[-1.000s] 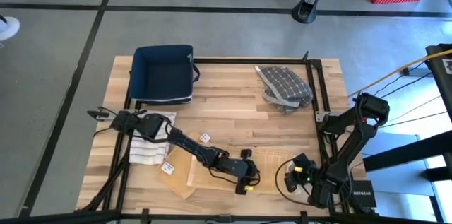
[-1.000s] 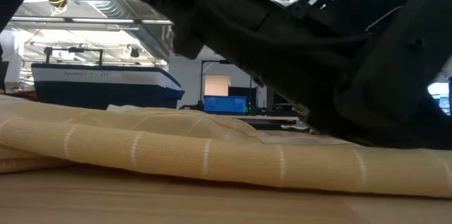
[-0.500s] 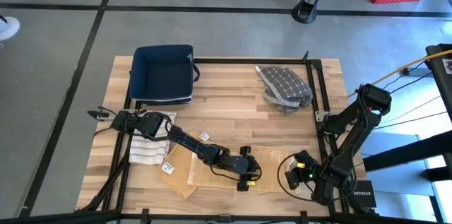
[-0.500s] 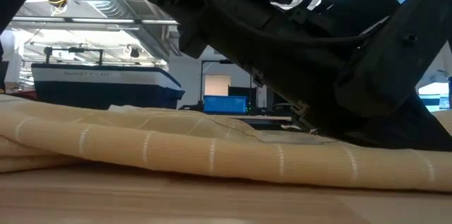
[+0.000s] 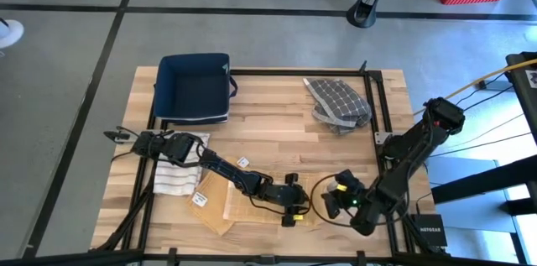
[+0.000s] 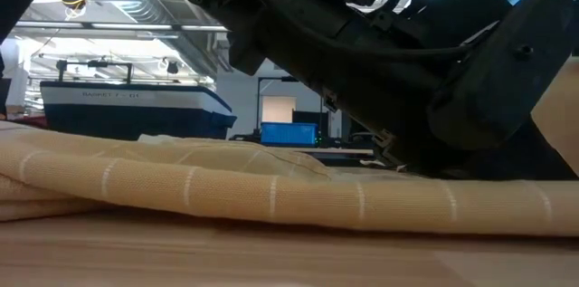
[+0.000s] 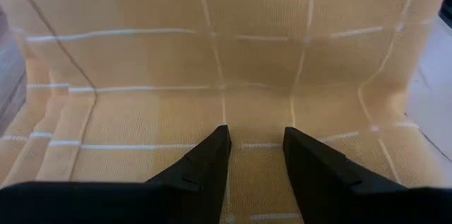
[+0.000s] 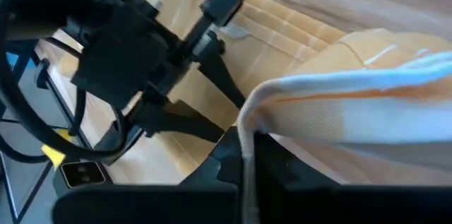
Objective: Fold towel
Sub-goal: Fold the orange pattern towel
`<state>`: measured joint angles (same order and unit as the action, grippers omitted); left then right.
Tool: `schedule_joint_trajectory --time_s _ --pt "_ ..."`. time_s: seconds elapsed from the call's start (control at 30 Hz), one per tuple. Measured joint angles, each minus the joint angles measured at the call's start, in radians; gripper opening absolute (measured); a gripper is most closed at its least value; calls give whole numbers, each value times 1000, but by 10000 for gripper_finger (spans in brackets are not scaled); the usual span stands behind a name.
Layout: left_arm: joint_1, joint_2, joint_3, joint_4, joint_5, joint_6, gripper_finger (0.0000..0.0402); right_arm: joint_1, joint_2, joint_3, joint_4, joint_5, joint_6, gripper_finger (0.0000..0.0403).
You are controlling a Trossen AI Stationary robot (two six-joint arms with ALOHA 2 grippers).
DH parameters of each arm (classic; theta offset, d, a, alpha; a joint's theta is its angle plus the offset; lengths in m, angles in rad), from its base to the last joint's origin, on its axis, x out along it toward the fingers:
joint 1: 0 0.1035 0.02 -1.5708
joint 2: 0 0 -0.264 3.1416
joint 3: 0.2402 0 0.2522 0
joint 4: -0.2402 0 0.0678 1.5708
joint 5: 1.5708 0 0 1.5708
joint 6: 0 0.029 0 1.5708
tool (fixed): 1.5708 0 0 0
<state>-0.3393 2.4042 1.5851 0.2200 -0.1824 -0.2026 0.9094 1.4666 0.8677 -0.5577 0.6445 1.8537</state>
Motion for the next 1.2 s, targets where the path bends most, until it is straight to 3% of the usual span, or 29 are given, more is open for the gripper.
schedule_joint_trajectory --time_s 0.33,0.53,0.67,0.8,1.0,1.2 --pt "-8 -87 -4 -74 -2 17 131 -20 1 0 40 98 -108 15" --pt "-34 -239 -2 -416 -4 6 131 -19 1 0 36 96 -130 15" --pt "-60 -261 -21 -625 -28 -61 131 -20 1 0 33 78 -154 15" --pt "-74 -220 -74 -571 -44 -99 131 -20 2 0 27 62 -160 15" --pt "-54 -149 -84 -329 -46 -51 131 -19 -3 16 20 24 -189 16" --pt "-19 -116 -86 -175 -35 -18 131 -33 -5 71 18 76 -267 16"
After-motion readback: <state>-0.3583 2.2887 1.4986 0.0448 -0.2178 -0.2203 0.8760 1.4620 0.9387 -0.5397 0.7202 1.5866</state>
